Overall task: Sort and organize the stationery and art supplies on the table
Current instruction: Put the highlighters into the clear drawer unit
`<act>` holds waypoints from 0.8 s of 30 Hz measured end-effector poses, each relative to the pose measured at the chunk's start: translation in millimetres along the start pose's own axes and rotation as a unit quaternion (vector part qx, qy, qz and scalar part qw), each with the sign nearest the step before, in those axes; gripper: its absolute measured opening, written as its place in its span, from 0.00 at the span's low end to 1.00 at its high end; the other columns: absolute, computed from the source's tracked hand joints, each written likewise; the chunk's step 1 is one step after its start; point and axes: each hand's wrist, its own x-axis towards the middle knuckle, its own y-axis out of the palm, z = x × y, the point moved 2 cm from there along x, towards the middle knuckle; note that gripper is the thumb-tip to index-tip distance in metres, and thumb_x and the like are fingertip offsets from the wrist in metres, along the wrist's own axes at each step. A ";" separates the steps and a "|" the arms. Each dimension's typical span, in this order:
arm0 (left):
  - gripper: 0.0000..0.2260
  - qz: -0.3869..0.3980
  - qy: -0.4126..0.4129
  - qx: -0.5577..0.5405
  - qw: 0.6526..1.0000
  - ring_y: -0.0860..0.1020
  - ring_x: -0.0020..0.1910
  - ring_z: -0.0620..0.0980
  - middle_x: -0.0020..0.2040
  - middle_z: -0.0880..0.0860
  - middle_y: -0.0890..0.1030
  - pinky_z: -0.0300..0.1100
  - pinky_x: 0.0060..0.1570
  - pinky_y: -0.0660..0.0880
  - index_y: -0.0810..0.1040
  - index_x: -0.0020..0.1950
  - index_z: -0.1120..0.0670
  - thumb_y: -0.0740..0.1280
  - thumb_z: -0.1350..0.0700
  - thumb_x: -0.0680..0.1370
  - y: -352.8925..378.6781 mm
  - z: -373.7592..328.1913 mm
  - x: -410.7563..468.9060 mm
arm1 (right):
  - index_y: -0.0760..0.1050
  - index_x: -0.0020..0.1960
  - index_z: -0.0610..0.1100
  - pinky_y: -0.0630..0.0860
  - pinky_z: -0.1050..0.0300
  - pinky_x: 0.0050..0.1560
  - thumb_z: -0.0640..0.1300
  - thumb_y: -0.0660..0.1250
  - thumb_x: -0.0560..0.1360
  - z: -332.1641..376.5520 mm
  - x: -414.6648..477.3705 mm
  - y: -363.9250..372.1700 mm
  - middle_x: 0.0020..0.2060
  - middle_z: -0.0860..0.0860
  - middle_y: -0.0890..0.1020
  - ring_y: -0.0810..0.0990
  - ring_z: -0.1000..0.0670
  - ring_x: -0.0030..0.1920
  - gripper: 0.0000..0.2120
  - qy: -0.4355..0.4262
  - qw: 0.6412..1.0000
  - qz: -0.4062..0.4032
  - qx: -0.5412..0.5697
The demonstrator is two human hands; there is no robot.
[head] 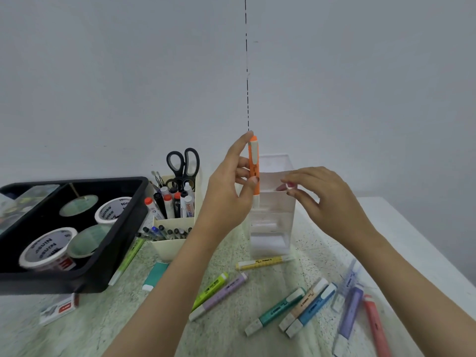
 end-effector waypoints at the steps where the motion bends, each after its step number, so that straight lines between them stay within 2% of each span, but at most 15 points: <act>1: 0.32 0.000 0.001 0.005 1.000 0.77 0.42 0.47 0.43 0.45 0.75 0.40 0.50 0.78 0.62 0.69 0.38 0.62 0.69 0.75 -0.8 0.9 0.3 | 0.80 0.54 0.46 0.69 0.59 0.53 0.47 0.60 0.77 2.2 0.0 0.7 0.48 0.56 0.82 0.77 0.53 0.50 0.12 0.000 1.000 0.001 0.008; 4: 0.32 0.004 0.001 0.011 1.000 0.78 0.42 0.45 0.42 0.44 0.75 0.40 0.49 0.78 0.63 0.67 0.36 0.62 0.69 0.75 -2.5 3.9 -0.2 | 0.80 0.53 0.46 0.71 0.57 0.53 0.44 0.62 0.78 9.6 3.1 -4.1 0.46 0.56 0.83 0.78 0.53 0.50 0.10 -0.015 1.000 -0.026 0.002; 7: 0.32 0.008 -0.003 0.006 1.000 0.79 0.42 0.46 0.41 0.45 0.76 0.35 0.49 0.76 0.63 0.68 0.38 0.63 0.69 0.74 -3.9 5.9 -0.5 | 0.81 0.52 0.44 0.73 0.52 0.50 0.40 0.65 0.77 16.0 8.5 -15.6 0.45 0.54 0.83 0.79 0.50 0.48 0.07 -0.040 0.997 -0.067 -0.025; 10: 0.31 0.000 -0.011 0.002 1.000 0.80 0.45 0.44 0.42 0.47 0.78 0.31 0.49 0.74 0.63 0.67 0.38 0.65 0.69 0.75 -5.2 6.2 1.0 | 0.81 0.53 0.41 0.72 0.53 0.47 0.40 0.65 0.77 23.4 11.8 -24.8 0.45 0.50 0.83 0.78 0.47 0.46 0.08 -0.089 0.990 -0.090 -0.054; 14: 0.32 0.006 -0.017 -0.017 1.000 0.79 0.43 0.45 0.43 0.50 0.78 0.33 0.50 0.75 0.64 0.66 0.37 0.65 0.70 0.74 -4.1 5.0 1.8 | 0.81 0.52 0.42 0.67 0.56 0.46 0.43 0.65 0.76 24.8 11.7 -23.8 0.44 0.50 0.82 0.76 0.48 0.44 0.09 -0.136 0.986 -0.052 -0.086; 17: 0.31 0.009 -0.028 -0.023 0.999 0.79 0.43 0.46 0.43 0.51 0.77 0.34 0.52 0.76 0.65 0.66 0.37 0.66 0.69 0.74 -5.5 4.8 2.4 | 0.80 0.51 0.43 0.66 0.58 0.47 0.44 0.65 0.75 18.6 7.4 -18.2 0.40 0.54 0.82 0.75 0.51 0.42 0.08 -0.125 0.988 -0.020 -0.087; 20: 0.31 0.015 -0.039 -0.029 0.999 0.79 0.43 0.46 0.43 0.51 0.77 0.37 0.53 0.77 0.66 0.66 0.39 0.66 0.69 0.74 -6.2 3.9 3.3 | 0.79 0.46 0.44 0.65 0.58 0.46 0.45 0.64 0.75 13.4 5.6 -16.5 0.36 0.54 0.80 0.73 0.51 0.39 0.07 -0.115 0.989 -0.022 -0.086; 24: 0.31 0.016 -0.041 -0.028 0.999 0.79 0.43 0.44 0.42 0.50 0.77 0.35 0.53 0.77 0.66 0.66 0.39 0.66 0.69 0.74 -5.6 2.3 3.6 | 0.79 0.44 0.44 0.64 0.59 0.46 0.46 0.64 0.75 7.6 5.1 -13.2 0.37 0.54 0.81 0.74 0.51 0.40 0.07 -0.104 0.991 -0.030 -0.083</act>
